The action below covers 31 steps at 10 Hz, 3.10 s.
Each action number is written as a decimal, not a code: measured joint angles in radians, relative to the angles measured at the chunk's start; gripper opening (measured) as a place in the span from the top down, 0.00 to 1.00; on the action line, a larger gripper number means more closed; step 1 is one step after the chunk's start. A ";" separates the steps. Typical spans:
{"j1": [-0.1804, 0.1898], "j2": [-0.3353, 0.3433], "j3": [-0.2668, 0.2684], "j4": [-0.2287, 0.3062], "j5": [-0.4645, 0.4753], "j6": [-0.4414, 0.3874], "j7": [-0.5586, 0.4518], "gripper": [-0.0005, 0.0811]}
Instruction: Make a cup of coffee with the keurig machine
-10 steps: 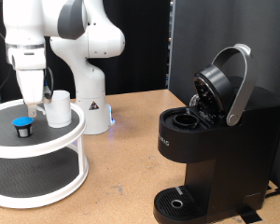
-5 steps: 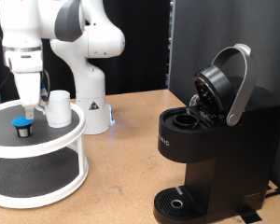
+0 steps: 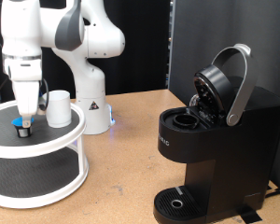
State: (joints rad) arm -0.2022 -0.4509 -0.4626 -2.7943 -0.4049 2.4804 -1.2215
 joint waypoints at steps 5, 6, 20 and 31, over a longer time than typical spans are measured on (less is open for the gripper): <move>0.000 0.053 -0.001 0.000 0.000 0.034 0.000 0.01; 0.000 0.056 -0.001 0.000 0.000 0.035 0.000 0.01; 0.032 -0.143 0.020 0.143 0.157 -0.358 -0.103 0.43; 0.135 -0.111 0.224 0.190 0.365 -0.315 0.288 0.43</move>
State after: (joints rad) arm -0.0673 -0.5624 -0.2388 -2.6044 -0.0395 2.1650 -0.9335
